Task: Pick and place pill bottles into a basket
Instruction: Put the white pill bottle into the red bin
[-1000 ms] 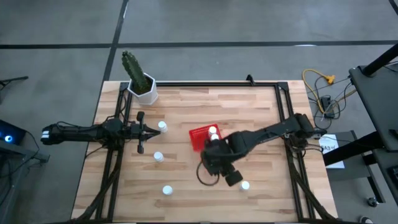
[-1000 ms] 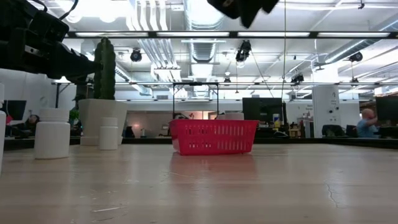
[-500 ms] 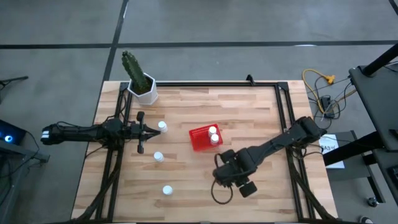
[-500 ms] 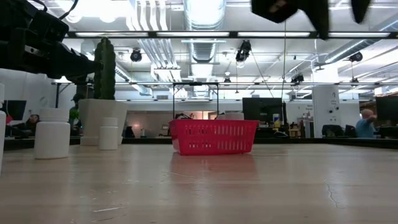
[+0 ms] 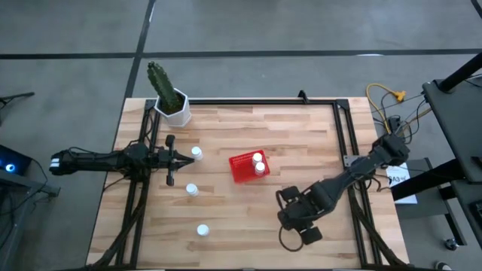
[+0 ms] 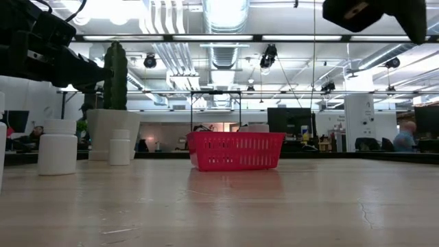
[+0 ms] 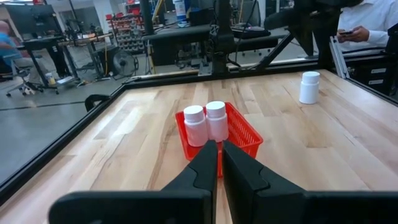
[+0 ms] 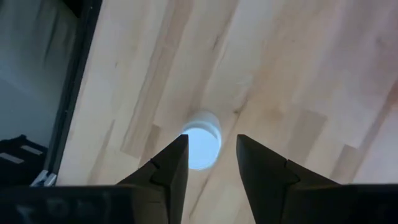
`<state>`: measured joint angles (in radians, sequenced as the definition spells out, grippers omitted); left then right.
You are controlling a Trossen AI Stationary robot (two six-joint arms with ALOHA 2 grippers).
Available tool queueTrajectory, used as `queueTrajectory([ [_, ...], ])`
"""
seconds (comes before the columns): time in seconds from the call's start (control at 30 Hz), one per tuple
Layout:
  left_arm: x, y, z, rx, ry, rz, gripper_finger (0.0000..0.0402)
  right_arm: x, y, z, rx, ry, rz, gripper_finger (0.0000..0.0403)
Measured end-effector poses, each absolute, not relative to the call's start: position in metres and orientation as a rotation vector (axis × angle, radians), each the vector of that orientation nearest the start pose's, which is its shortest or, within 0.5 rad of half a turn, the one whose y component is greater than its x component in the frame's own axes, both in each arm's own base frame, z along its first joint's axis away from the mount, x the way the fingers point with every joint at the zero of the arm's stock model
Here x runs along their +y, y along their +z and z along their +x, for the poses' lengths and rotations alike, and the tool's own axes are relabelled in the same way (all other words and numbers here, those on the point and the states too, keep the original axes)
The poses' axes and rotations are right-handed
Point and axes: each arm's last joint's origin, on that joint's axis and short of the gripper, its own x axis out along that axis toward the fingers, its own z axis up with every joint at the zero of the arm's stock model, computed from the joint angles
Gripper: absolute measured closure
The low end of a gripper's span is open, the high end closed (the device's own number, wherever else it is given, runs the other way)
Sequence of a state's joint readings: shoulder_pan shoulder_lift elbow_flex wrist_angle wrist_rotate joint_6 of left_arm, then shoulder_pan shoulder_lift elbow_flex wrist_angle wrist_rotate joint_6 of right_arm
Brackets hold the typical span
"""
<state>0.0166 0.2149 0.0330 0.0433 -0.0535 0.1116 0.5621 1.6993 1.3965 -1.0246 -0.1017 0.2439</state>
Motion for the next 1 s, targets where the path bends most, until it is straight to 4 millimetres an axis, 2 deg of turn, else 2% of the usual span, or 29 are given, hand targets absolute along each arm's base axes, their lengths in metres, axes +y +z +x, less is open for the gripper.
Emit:
queueTrajectory([
  [0.2,0.0033,0.1612,0.1096,0.141,0.062,0.114,0.0396,0.1896,0.2465,0.2710,1.385,0.414,-0.145,0.0273],
  [0.83,0.0033,0.1611,0.1096,0.143,0.062,0.114,0.0396,0.1886,0.2449,0.2698,1.387,0.359,-0.134,0.0280],
  [1.0,0.0033,0.1611,0.1096,0.142,0.062,0.114,0.0396,0.1885,0.2449,0.2699,1.388,0.357,-0.133,0.0261],
])
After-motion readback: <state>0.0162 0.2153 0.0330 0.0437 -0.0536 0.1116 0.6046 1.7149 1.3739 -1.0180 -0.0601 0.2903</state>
